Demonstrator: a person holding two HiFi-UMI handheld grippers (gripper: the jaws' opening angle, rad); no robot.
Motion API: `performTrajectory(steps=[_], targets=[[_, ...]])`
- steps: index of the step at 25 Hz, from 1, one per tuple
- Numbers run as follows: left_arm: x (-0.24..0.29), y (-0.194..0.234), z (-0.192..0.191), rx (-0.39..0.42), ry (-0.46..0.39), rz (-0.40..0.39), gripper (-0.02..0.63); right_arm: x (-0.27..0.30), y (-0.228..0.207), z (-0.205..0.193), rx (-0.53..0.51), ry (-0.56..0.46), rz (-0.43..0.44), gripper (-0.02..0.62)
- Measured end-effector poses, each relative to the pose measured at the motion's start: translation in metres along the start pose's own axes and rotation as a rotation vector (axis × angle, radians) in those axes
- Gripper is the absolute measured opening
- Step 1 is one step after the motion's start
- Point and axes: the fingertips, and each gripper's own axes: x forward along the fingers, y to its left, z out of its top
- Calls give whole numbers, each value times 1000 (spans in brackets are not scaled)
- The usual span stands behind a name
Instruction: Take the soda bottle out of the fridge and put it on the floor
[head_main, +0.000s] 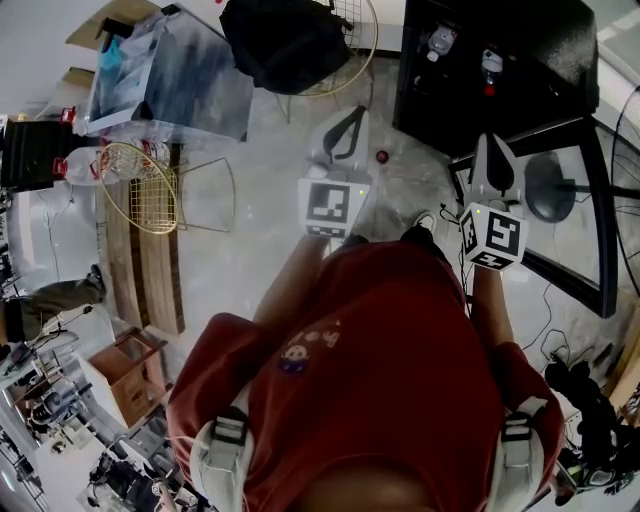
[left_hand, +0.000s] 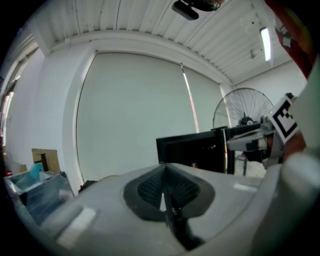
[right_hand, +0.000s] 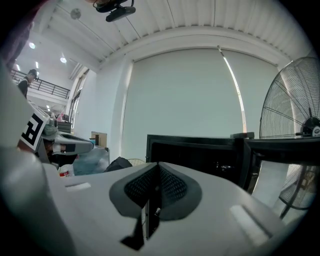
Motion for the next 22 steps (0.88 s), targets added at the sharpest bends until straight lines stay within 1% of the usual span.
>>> performTrajectory(steps=[10, 22], targets=[[1, -1, 4, 7, -1, -7, 0, 5, -3, 1, 21, -4, 0, 2], [-4, 1, 1, 29, 23, -2, 0, 6, -1, -2, 36, -1, 7, 2]])
